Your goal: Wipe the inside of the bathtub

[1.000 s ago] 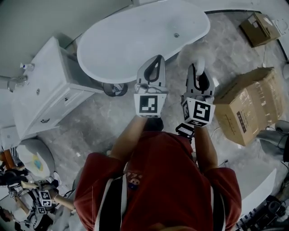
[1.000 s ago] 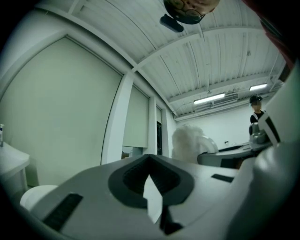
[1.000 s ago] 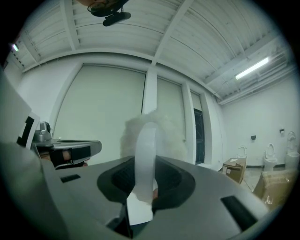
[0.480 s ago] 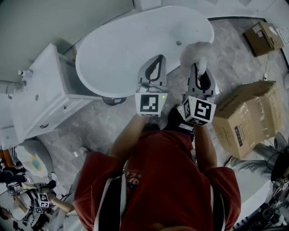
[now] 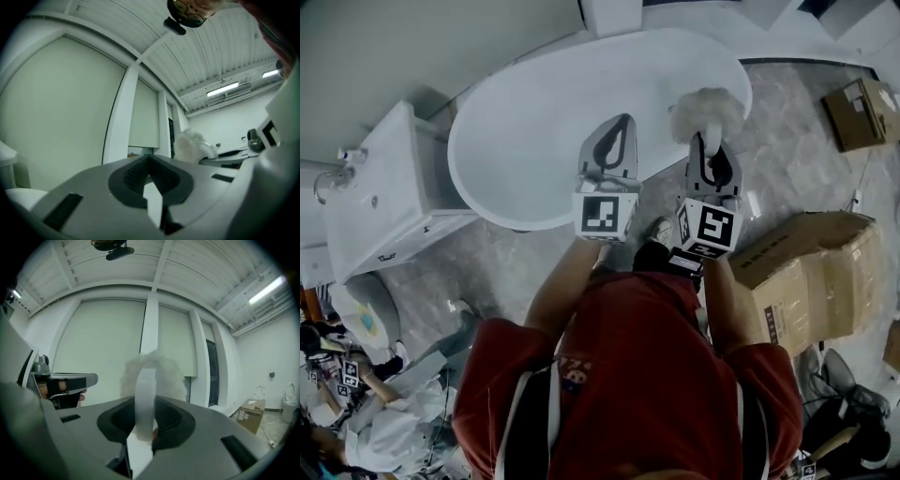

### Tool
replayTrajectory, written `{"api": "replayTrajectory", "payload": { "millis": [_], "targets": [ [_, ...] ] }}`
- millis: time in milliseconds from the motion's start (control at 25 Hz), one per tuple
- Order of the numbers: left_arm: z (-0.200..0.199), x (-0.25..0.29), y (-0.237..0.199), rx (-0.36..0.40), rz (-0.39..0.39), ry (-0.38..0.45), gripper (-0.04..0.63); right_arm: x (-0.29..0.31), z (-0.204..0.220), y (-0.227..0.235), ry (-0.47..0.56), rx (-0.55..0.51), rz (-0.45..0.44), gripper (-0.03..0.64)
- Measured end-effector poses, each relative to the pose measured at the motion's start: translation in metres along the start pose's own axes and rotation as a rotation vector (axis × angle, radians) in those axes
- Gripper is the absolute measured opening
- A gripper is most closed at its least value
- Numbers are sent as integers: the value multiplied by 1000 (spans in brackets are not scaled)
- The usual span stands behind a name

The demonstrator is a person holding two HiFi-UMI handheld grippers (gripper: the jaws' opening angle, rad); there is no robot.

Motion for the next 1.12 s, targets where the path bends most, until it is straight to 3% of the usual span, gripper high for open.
{"api": "replayTrajectory", "payload": {
  "millis": [80,280,400,600,1120],
  "targets": [
    [-6,30,22,-16,-34,27,15,17,-1,36,16,2,-21,95],
    [3,87,121,43,-90,93,15,21,20,154,81,24,-62,95],
    [7,114,131,65,-125,118,15,47,29,181,74,25,-100,95],
    [24,140,110,95,-156,96,15,92,40,177,48,23,-135,95],
    [86,183,15,56,-179,53,15,186,77,113,20,-10,-145,95]
  ]
}}
Point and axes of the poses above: the fingertips, and each gripper's own axes: x forward along the fingers, y to its right, z out of its underside, the point moved 5 cm from there along -x, backward along the fingers, and after that the axes turned 3 degrees about z, right-handed, at the moved point
